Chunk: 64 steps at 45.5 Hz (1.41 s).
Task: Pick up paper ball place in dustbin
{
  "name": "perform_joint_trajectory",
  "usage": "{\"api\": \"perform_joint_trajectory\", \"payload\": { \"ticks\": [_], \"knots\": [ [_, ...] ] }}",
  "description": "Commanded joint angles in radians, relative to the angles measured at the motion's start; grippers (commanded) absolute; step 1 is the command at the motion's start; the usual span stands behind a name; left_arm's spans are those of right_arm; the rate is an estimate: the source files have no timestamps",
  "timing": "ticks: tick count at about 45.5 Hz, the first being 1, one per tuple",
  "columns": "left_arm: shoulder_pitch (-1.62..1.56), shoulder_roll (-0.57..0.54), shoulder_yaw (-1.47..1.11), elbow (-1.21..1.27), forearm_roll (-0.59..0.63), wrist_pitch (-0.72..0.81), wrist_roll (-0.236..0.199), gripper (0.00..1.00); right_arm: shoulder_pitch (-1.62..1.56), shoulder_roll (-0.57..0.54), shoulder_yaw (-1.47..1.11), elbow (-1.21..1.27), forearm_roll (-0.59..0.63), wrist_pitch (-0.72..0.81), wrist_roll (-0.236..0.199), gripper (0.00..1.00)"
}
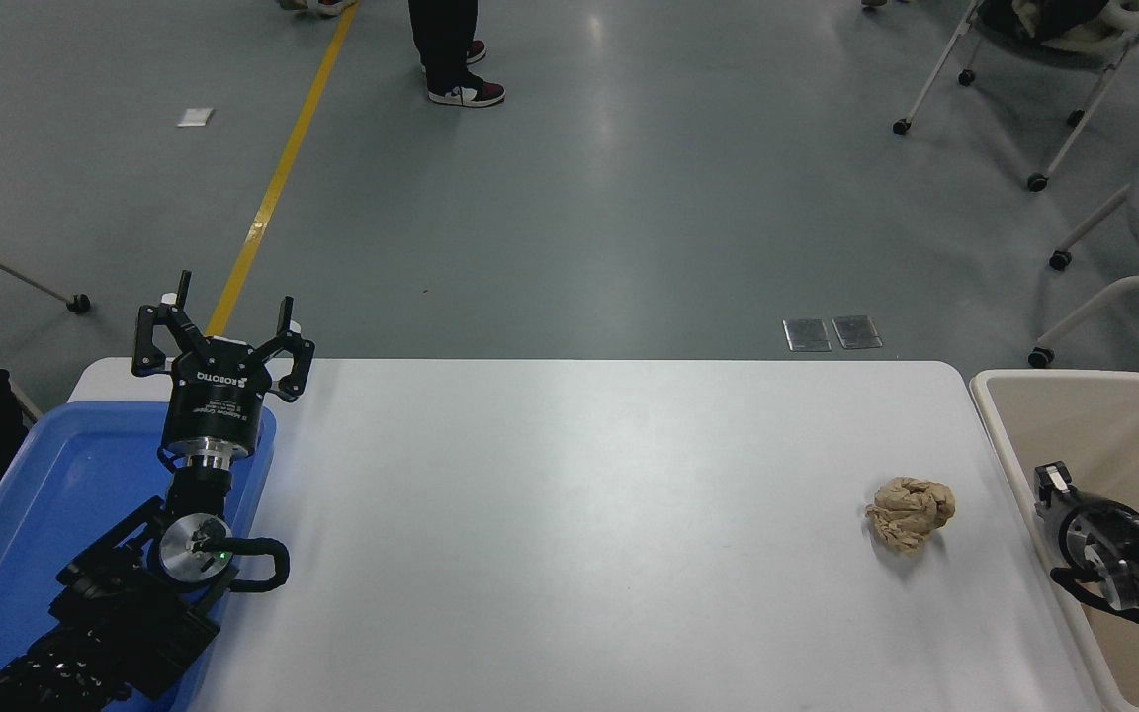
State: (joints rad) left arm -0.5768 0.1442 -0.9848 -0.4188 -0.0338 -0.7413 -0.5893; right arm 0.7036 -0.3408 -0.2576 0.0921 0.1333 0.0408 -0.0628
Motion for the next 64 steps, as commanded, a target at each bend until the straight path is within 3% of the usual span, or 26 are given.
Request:
{"api": "perform_joint_trajectory", "payload": {
  "ticks": [1, 6, 14, 20, 24, 31, 38, 51, 60, 64],
  "knots": [
    [0.0, 0.0, 0.0, 0.0, -0.002, 0.0, 0.0, 0.99, 0.053, -0.092, 0.0, 0.021, -0.004, 0.011, 0.001, 1.0],
    [0.0, 0.0, 0.0, 0.0, -0.002, 0.0, 0.0, 0.99, 0.105, -0.133, -0.002, 0.078, -0.009, 0.047, 0.001, 1.0],
    [0.0, 0.0, 0.0, 0.0, -0.002, 0.0, 0.0, 0.99, 0.246, -0.369, -0.003, 0.446, -0.024, 0.082, 0.001, 1.0],
    [0.0, 0.0, 0.0, 0.0, -0.002, -0.001, 0.0, 0.99, 0.402, -0.516, -0.116, 0.798, -0.168, 0.085, 0.0, 1.0],
    [0.0, 0.0, 0.0, 0.0, -0.002, 0.0, 0.0, 0.99, 0.563, -0.552, -0.286, 0.969, -0.265, 0.085, 0.001, 1.0],
    [0.0, 0.0, 0.0, 0.0, -0.002, -0.001, 0.0, 0.99, 0.881, -0.532, -0.635, 1.182, -0.301, 0.085, 0.0, 1.0],
    [0.0, 0.0, 0.0, 0.0, -0.002, -0.001, 0.0, 0.99, 1.275, -0.428, -0.98, 1.461, -0.299, 0.152, 0.001, 1.0],
    [0.0, 0.002, 0.0, 0.0, -0.002, -0.001, 0.0, 0.99, 1.629, -0.247, -1.135, 1.653, -0.273, 0.427, -0.008, 1.0],
    [0.002, 0.002, 0.0, 0.0, -0.002, -0.001, 0.0, 0.99, 1.806, -0.167, -1.123, 1.653, -0.238, 0.726, -0.005, 1.0],
    [0.002, 0.002, 0.0, 0.0, -0.003, -0.001, 0.0, 0.99, 1.858, -0.152, -1.095, 1.653, -0.215, 0.745, -0.005, 1.0]
  ]
}}
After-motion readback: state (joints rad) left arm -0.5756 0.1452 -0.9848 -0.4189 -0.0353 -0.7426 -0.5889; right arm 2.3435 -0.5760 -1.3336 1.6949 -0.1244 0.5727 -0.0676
